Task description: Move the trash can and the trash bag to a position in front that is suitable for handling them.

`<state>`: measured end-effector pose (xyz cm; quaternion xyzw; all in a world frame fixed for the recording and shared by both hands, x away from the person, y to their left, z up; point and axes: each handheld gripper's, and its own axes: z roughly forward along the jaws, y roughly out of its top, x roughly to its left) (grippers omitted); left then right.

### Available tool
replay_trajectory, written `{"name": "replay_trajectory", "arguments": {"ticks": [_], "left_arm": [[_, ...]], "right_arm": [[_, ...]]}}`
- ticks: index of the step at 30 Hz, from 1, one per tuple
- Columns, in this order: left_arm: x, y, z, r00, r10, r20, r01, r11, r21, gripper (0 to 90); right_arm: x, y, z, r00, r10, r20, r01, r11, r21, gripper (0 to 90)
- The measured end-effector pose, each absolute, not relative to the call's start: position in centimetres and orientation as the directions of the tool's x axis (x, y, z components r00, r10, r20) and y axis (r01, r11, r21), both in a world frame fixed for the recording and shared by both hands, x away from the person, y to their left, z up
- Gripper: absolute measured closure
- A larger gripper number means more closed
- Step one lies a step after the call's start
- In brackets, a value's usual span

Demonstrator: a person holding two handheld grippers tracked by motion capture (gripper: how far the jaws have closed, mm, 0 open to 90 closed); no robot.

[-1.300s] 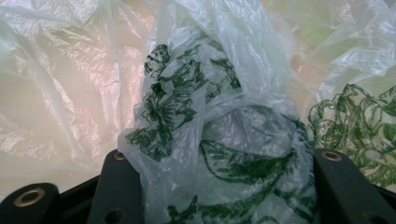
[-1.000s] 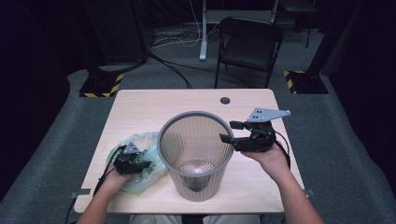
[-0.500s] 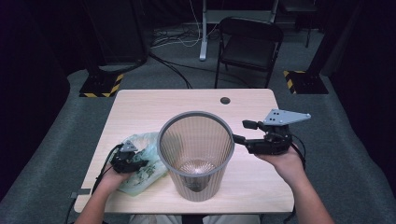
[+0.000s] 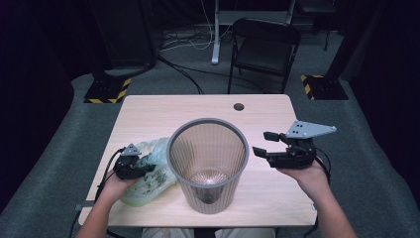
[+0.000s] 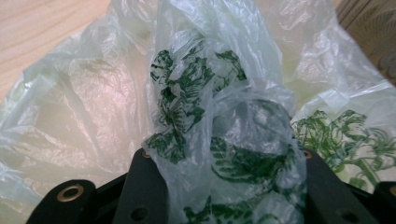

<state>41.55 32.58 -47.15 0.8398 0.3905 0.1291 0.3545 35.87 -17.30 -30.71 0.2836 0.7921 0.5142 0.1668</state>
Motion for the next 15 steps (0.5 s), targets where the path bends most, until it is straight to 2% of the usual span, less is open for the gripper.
{"name": "replay_trajectory", "arguments": {"ticks": [15], "left_arm": [[40.9,34.4,-42.6,0.664,0.746,-0.051,0.516,-0.408,0.753,65.3]], "right_arm": [[35.8,-16.4,-31.1,-0.787,0.616,0.049,0.294,0.303,0.907,35.6]]}}
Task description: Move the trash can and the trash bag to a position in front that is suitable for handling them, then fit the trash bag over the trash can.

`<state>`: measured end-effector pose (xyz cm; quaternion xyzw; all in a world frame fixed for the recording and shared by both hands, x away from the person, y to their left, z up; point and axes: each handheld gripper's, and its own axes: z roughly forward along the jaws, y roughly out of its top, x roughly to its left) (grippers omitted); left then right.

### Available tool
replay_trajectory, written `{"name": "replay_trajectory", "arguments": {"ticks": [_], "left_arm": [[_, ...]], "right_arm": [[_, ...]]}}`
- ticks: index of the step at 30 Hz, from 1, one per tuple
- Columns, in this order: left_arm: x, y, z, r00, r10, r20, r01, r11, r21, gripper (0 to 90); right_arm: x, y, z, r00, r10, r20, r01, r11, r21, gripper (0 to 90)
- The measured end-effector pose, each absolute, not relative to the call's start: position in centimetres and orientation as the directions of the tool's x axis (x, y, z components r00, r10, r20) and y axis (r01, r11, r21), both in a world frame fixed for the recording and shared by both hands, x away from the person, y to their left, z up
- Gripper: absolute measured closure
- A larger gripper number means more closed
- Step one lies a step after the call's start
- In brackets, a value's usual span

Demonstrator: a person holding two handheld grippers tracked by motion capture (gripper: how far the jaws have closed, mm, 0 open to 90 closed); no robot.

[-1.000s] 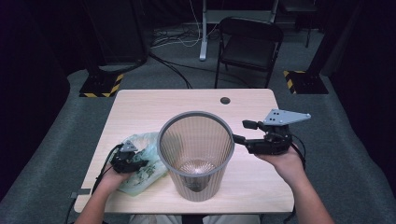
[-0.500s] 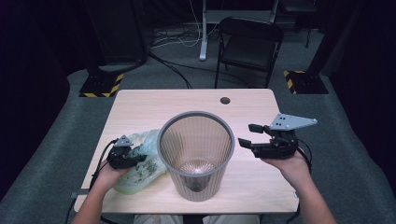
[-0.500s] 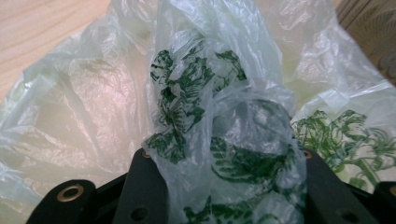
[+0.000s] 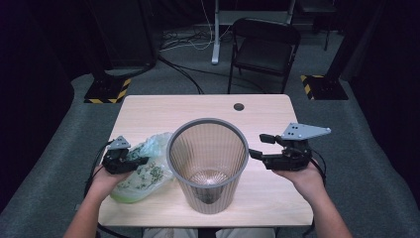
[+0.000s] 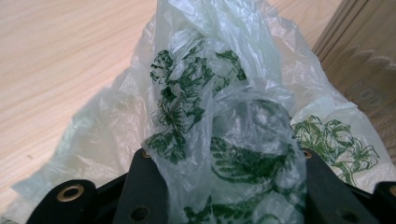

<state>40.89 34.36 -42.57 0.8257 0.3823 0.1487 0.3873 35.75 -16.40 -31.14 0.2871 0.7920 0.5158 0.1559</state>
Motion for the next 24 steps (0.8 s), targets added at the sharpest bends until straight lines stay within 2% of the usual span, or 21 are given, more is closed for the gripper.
{"name": "replay_trajectory", "arguments": {"ticks": [8,24], "left_arm": [[39.8,35.2,-38.3,0.683,0.73,-0.04,0.471,-0.397,0.788,65.4],[38.0,33.8,-28.4,0.764,0.645,0.009,0.341,-0.416,0.843,65.7]], "right_arm": [[35.3,-16.6,-30.0,-0.785,0.619,0.031,0.271,0.298,0.915,34.6],[34.9,-16.5,-29.0,-0.799,0.6,0.032,0.253,0.288,0.924,33.5]]}}
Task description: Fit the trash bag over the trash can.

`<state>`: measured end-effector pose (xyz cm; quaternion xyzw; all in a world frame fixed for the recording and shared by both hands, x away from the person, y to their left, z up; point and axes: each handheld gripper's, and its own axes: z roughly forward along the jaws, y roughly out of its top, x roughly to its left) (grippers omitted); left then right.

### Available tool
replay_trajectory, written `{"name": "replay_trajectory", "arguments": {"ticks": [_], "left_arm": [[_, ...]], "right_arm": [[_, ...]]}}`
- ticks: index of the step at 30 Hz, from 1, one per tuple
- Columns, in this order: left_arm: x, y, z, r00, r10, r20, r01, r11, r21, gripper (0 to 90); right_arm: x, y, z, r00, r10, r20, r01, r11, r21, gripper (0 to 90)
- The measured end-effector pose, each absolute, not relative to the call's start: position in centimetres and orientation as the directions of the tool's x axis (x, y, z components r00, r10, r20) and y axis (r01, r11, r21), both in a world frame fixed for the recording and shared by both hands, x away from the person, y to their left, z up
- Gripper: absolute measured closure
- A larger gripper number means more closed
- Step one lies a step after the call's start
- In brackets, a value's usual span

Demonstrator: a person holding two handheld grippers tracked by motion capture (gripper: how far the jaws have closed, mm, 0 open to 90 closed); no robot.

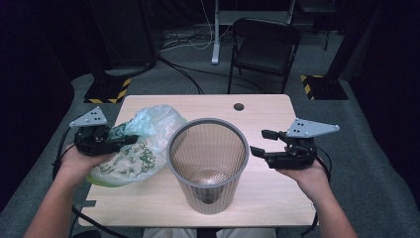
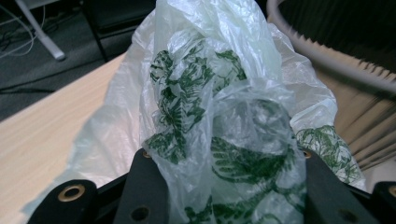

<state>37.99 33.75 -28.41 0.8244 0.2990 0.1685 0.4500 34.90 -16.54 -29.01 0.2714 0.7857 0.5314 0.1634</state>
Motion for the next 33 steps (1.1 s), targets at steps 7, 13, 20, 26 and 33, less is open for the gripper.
{"name": "replay_trajectory", "arguments": {"ticks": [7,13,20,26,33], "left_arm": [[38.1,33.5,-26.0,0.776,0.63,0.033,0.318,-0.437,0.842,65.7],[38.3,34.2,-25.0,0.771,0.636,0.017,0.322,-0.413,0.852,65.7],[37.9,35.4,-24.4,0.77,0.638,-0.019,0.318,-0.357,0.878,65.6],[37.2,36.0,-23.9,0.77,0.638,-0.027,0.309,-0.335,0.89,65.7],[36.0,36.8,-22.7,0.777,0.628,-0.036,0.29,-0.308,0.906,65.7]], "right_arm": [[34.7,-16.2,-28.9,-0.804,0.594,0.025,0.247,0.296,0.923,33.5],[34.8,-16.2,-28.8,-0.803,0.596,0.022,0.245,0.296,0.923,33.5],[34.8,-16.2,-28.7,-0.808,0.589,0.028,0.243,0.29,0.926,34.0],[34.9,-16.3,-28.6,-0.812,0.581,0.062,0.266,0.272,0.925,34.4],[34.7,-16.3,-28.0,-0.823,0.565,0.057,0.261,0.286,0.922,34.3]]}}
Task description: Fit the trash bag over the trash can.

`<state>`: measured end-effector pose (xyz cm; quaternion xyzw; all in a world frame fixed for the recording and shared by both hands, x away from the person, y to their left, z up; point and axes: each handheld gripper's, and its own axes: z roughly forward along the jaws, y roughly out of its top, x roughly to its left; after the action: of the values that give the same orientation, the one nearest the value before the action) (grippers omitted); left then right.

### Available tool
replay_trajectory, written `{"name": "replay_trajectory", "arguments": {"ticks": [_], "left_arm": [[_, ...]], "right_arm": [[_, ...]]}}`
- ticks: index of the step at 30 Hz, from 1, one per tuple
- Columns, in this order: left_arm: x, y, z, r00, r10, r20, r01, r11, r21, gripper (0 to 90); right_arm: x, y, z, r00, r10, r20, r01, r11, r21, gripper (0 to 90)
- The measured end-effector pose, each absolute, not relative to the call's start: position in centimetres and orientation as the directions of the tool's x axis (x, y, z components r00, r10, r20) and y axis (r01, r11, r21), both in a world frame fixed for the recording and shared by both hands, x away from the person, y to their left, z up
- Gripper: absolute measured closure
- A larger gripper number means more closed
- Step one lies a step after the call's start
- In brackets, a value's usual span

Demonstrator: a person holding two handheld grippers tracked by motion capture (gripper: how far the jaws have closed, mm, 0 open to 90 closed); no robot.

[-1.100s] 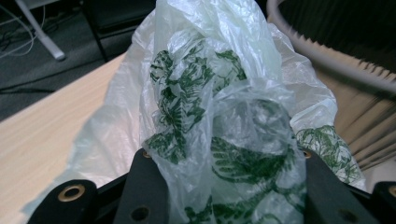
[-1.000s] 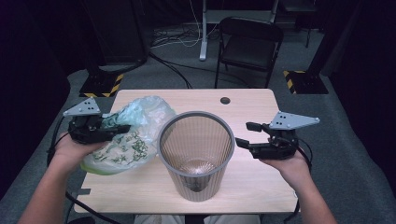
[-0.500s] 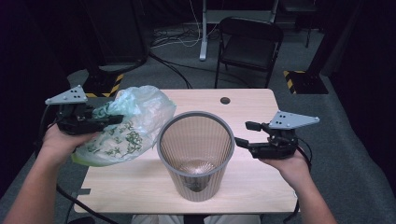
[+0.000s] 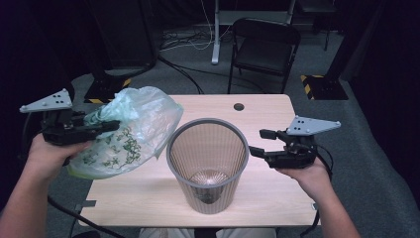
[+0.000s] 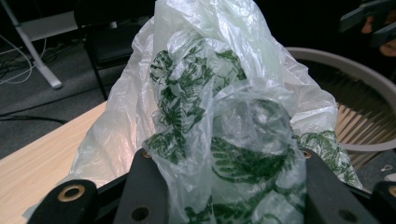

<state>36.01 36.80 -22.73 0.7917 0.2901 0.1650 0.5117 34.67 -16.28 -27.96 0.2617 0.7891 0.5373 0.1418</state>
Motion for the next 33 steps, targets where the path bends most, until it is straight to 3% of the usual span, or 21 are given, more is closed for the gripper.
{"name": "replay_trajectory", "arguments": {"ticks": [17,33], "left_arm": [[34.7,33.2,-20.1,0.86,0.509,-0.014,0.196,-0.304,0.932,65.6],[36.7,26.3,-21.9,0.926,0.375,-0.051,0.183,-0.326,0.928,65.5]], "right_arm": [[34.5,-16.7,-28.1,-0.804,0.593,0.056,0.273,0.284,0.919,29.1],[34.2,-17.7,-28.5,-0.794,0.605,0.058,0.271,0.267,0.925,30.7]]}}
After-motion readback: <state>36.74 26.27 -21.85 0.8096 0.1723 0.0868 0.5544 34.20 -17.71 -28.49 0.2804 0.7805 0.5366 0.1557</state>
